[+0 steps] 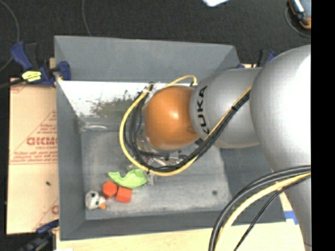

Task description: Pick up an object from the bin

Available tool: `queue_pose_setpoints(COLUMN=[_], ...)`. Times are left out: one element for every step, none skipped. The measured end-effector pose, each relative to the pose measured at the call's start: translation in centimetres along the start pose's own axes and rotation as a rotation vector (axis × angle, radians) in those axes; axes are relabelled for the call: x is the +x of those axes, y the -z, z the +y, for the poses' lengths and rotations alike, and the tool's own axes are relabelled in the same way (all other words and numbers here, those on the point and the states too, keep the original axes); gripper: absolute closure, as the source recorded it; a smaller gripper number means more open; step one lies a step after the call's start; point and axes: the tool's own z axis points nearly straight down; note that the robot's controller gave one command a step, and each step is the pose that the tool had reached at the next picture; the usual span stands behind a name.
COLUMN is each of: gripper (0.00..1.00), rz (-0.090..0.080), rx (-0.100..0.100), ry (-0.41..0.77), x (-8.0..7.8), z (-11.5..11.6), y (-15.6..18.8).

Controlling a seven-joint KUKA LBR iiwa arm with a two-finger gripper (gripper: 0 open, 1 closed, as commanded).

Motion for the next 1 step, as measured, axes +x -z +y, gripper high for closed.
queue_pose_setpoints(gripper=[1.00], rz=[0.000], rx=[0.000], ry=[0.000], x=[0.00], z=[0.00], y=[0.00])
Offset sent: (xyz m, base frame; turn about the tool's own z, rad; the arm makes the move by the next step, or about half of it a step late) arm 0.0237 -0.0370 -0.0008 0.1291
